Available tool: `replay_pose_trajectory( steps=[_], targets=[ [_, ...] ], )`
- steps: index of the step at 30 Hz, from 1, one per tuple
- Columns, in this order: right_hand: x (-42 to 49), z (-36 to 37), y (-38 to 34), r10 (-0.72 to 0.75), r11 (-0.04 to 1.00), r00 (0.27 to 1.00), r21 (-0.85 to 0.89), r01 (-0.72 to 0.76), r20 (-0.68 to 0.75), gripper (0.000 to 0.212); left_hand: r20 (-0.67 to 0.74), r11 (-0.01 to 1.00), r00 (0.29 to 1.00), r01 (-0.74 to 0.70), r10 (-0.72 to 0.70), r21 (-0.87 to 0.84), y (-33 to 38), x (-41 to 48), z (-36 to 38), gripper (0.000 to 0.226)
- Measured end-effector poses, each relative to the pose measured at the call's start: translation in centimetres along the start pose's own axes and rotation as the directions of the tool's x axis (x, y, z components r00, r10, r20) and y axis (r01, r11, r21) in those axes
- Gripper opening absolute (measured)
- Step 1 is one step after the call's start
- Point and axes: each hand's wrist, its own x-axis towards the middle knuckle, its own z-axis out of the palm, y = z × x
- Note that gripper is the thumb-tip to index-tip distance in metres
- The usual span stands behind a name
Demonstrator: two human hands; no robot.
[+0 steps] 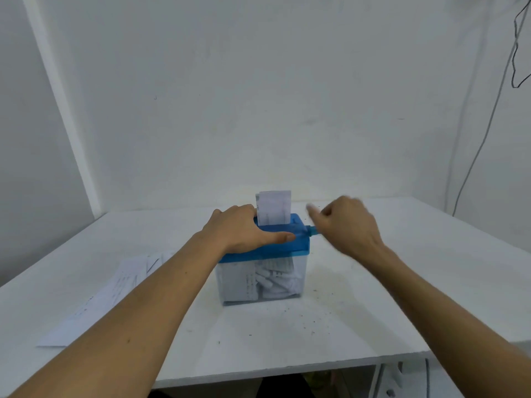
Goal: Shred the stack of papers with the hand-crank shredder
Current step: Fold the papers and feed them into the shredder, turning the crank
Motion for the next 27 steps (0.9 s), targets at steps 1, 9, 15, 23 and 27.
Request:
replay_pose_trajectory(
  steps=[1, 9, 15, 23, 27],
  targets=[
    [1.0, 0.0, -0.3, 0.005, 1.000, 0.999, 0.022, -0.004, -0.045, 0.061, 0.000, 1.000, 1.000, -0.004, 0.004, -0.002, -0.1, -0.1, 0.0, 0.120],
    [8.1, 2.2, -1.6, -0.047, 0.974, 0.988, 0.211, 0.078, -0.146, 0.044, 0.003, 0.997, 0.997, -0.071, 0.071, 0.006, -0.1, -0.3, -0.1, 0.113],
    [7.1, 9.2, 0.9, 0.188, 0.916, 0.971, 0.331, -0.227, 0.148, 0.062, -0.018, 0.996, 0.997, -0.073, 0.075, 0.059, -0.1, -0.4, 0.0, 0.091],
    [2.0, 9.8, 2.7, 0.164, 0.918, 0.977, 0.341, -0.200, 0.133, 0.046, -0.046, 0.999, 0.998, -0.050, 0.051, 0.010, 0.3, -1.0, 0.0, 0.081],
    [-2.3, 8.7, 2.5, 0.230, 0.801, 0.965, 0.540, -0.259, 0.123, 0.053, -0.043, 1.000, 0.999, -0.029, 0.029, 0.010, 0.4, -1.0, -0.1, 0.087]
  ],
)
